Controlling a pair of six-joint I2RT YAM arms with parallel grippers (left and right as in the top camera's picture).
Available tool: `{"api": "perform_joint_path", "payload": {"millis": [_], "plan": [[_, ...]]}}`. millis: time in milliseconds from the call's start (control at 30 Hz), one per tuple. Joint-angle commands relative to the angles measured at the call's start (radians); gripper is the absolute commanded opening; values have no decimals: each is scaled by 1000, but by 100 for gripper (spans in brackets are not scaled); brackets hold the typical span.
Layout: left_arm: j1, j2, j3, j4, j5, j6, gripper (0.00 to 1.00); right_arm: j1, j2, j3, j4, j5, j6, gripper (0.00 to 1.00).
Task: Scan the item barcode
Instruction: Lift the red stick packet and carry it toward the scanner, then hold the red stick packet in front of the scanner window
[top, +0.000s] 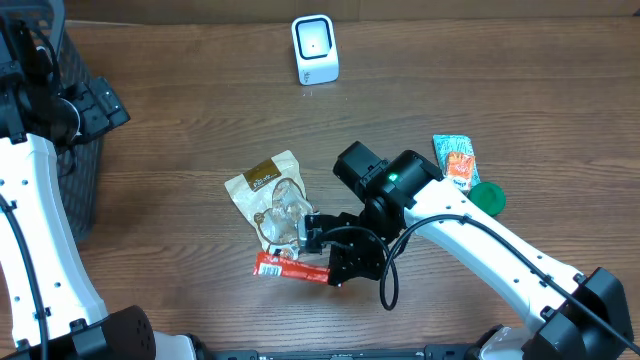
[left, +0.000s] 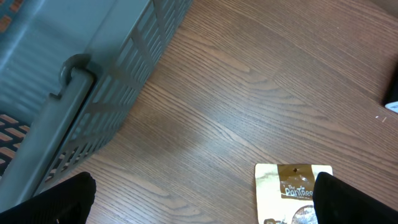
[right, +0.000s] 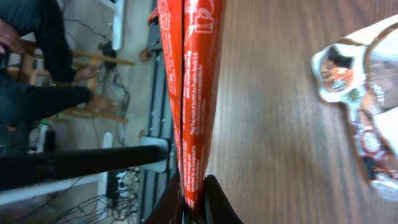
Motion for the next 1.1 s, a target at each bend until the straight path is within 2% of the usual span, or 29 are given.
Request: {"api": "perform_joint_path", "payload": {"millis": [0, 200, 267, 433, 533, 700, 867, 967, 1067], "plan": [[-2, 4, 17, 0, 3, 8, 100, 2, -9, 21, 48, 68, 119, 4], [-2, 4, 17, 0, 4, 8, 100, 2, -9, 21, 235, 333, 473, 4], [-2, 4, 17, 0, 3, 8, 100, 2, -9, 21, 288, 400, 536, 4], [-2, 4, 17, 0, 3, 8, 100, 2, -9, 27, 375, 483, 546, 3], [-2, 4, 17, 0, 4, 8, 100, 2, -9, 70, 382, 602, 616, 3], [-2, 4, 17, 0, 3, 8, 100, 2, 6, 301, 273, 745, 618, 3], [-2, 4, 17, 0, 3, 8, 100, 0, 92, 652, 147, 915, 618, 3], [-2, 4, 17, 0, 4, 8, 100, 0, 147, 785, 157, 1042, 604, 3], [-2, 4, 17, 0, 4, 8, 100, 0, 181, 803, 236, 1189, 550, 3]]}}
